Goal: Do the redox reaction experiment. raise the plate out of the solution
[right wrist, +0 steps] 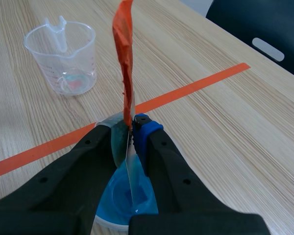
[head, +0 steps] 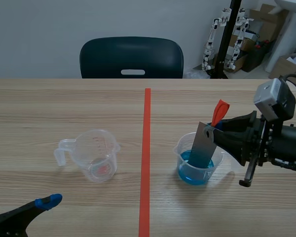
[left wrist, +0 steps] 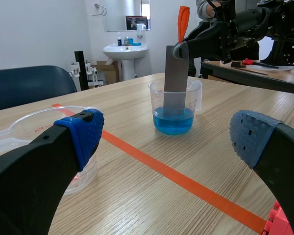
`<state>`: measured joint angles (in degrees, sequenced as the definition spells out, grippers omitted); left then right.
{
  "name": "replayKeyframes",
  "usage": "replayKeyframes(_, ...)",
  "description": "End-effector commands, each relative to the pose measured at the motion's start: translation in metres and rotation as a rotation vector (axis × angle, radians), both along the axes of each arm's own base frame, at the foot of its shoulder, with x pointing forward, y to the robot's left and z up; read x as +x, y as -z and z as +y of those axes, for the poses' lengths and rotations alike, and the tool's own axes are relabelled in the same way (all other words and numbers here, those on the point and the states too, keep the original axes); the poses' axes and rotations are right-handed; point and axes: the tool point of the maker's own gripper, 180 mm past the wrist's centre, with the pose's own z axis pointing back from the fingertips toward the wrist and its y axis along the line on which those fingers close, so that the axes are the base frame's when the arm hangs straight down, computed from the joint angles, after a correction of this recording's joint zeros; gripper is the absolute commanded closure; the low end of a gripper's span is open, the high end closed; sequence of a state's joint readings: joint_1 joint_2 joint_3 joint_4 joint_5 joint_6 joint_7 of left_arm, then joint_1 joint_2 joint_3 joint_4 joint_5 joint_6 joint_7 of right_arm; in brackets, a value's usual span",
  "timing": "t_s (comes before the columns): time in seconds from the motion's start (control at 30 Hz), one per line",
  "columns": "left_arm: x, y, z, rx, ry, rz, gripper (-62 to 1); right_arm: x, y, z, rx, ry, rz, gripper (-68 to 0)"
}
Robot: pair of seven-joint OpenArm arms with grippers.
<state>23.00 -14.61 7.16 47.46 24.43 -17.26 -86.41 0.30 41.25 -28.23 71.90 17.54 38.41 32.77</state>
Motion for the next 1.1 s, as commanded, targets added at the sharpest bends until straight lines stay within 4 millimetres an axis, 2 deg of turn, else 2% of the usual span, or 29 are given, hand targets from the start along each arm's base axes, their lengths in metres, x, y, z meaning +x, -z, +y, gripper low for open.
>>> replayKeyframes(0.0, -0.001, -0.010, 0.002, -0.037, 0.003, -0.039, -54.2, 0.006, -0.019, 0.003, 0.039, -0.006, -0.046, -0.6)
replayKeyframes(0.37, -0.001, -0.010, 0.002, -0.037, 0.003, -0.039, -54.2, 0.006, -0.022, 0.014, 0.001, -0.012, 0.012, -0.6)
replayKeyframes(0.77, -0.001, -0.010, 0.002, -0.037, 0.003, -0.039, -54.2, -0.003, -0.064, 0.025, -0.003, -0.074, 0.047, -0.6)
replayKeyframes(1.07, -0.001, -0.010, 0.002, -0.037, 0.003, -0.039, -54.2, -0.002, -0.094, 0.014, -0.011, -0.070, 0.071, -0.6)
